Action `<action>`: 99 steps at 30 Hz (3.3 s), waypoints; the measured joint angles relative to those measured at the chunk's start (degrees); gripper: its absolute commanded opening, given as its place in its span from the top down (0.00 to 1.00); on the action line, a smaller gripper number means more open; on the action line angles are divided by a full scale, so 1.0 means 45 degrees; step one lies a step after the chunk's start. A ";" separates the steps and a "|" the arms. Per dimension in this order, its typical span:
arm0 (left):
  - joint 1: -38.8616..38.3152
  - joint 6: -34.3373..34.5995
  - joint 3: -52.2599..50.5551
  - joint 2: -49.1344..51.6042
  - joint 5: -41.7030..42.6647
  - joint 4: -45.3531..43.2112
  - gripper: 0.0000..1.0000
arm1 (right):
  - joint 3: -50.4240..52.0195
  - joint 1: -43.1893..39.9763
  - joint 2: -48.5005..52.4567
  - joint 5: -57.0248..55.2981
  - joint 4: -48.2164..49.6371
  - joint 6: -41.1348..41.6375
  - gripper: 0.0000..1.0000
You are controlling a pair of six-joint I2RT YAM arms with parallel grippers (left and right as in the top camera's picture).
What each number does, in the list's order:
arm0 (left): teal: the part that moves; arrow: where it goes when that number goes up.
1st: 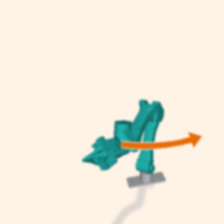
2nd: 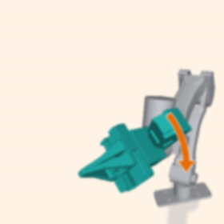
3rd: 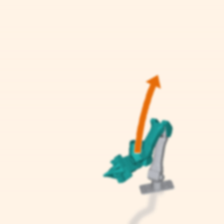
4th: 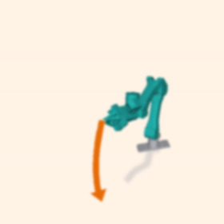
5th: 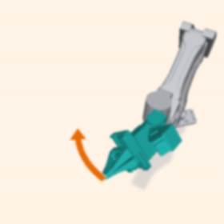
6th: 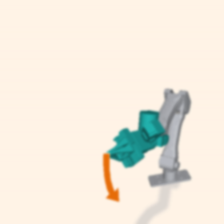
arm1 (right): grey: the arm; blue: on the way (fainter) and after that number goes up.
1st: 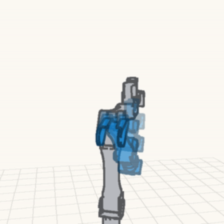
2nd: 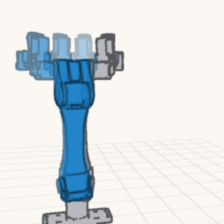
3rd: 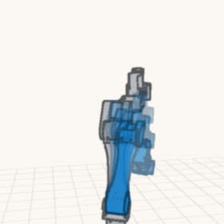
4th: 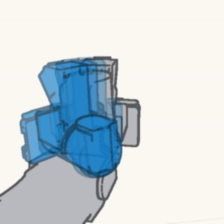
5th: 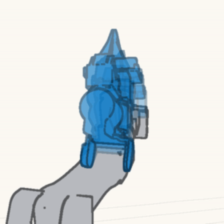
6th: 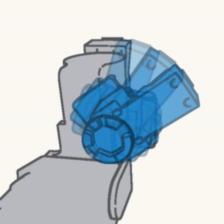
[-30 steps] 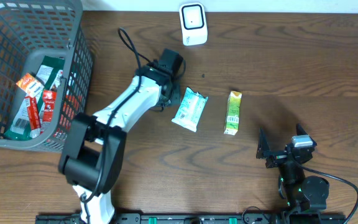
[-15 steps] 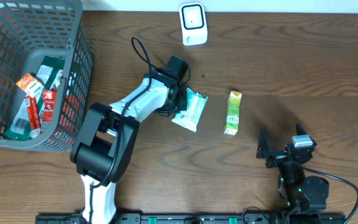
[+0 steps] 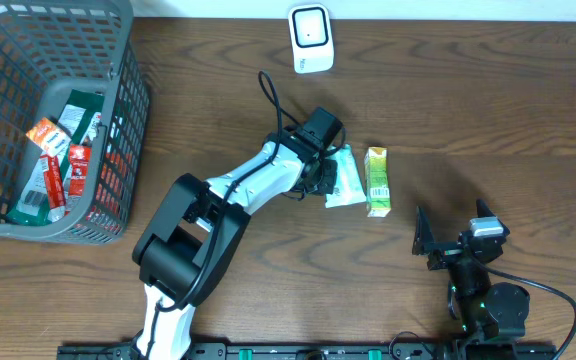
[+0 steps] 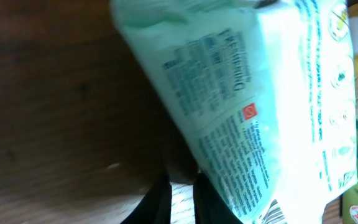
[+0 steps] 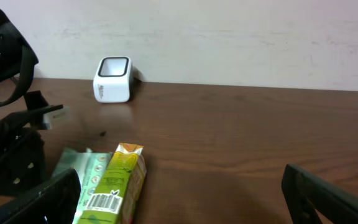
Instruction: Scan the item barcode
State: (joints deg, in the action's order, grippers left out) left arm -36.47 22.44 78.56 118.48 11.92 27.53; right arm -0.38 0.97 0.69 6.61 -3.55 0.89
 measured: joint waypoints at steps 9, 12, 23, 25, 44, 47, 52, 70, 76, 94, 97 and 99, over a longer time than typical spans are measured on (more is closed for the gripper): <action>-0.0049 0.0000 -0.0005 0.0034 -0.0248 -0.0345 0.83 | 0.0000 0.0000 0.0000 0.0000 0.0000 0.0000 0.01; -0.0146 -0.0005 0.0000 0.0034 -0.0345 -0.0359 0.83 | 0.0000 0.0000 0.0000 0.0000 0.0000 0.0000 0.01; -0.0942 0.0005 -0.0005 0.0039 -0.0495 -0.0466 0.83 | 0.0000 0.0000 0.0000 0.0000 0.0000 0.0000 0.01; -0.1025 0.0053 -0.0024 0.0044 -0.0491 -0.0554 0.83 | 0.0000 0.0000 0.0000 0.0000 0.0000 0.0000 0.01; -0.1302 0.0345 -0.0039 0.0092 -0.0495 -0.2006 0.83 | 0.0000 0.0000 0.0000 0.0000 0.0000 0.0000 0.01; -0.1389 0.0355 -0.0039 0.0092 -0.0495 -0.2137 0.83 | 0.0000 0.0000 0.0000 0.0000 0.0000 0.0000 0.01; -0.1574 0.0389 -0.0039 0.0092 -0.0495 -0.2268 0.83 | 0.0000 0.0000 0.0000 -0.0005 0.0000 0.0005 0.01; -0.0379 -0.0296 0.1258 -0.2696 -0.1996 0.1394 0.39 | 0.0000 0.0000 0.0000 0.0000 -0.0005 0.0005 0.01; 0.3060 -0.0908 0.2691 -0.6795 -0.2404 0.3366 0.33 | 0.0000 0.0000 0.0000 0.0000 0.0000 0.0000 0.01; 1.5776 -0.2317 0.2667 -0.7402 -0.2715 0.4906 0.10 | 0.0000 0.0000 0.0000 0.0000 0.0000 0.0005 0.01; 1.6019 -0.3118 0.2569 -0.5877 -0.2263 0.5207 0.07 | 0.0000 0.0000 0.0000 0.0000 0.0000 0.0005 0.01; 1.6019 -0.3594 0.2467 -0.5076 -0.1797 0.5421 0.07 | 0.0000 0.0000 0.0000 0.0000 0.0000 0.0005 0.01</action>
State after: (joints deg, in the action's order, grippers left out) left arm 35.62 6.26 89.67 95.64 3.84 51.92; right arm -0.38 0.97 0.69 6.61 -3.55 0.91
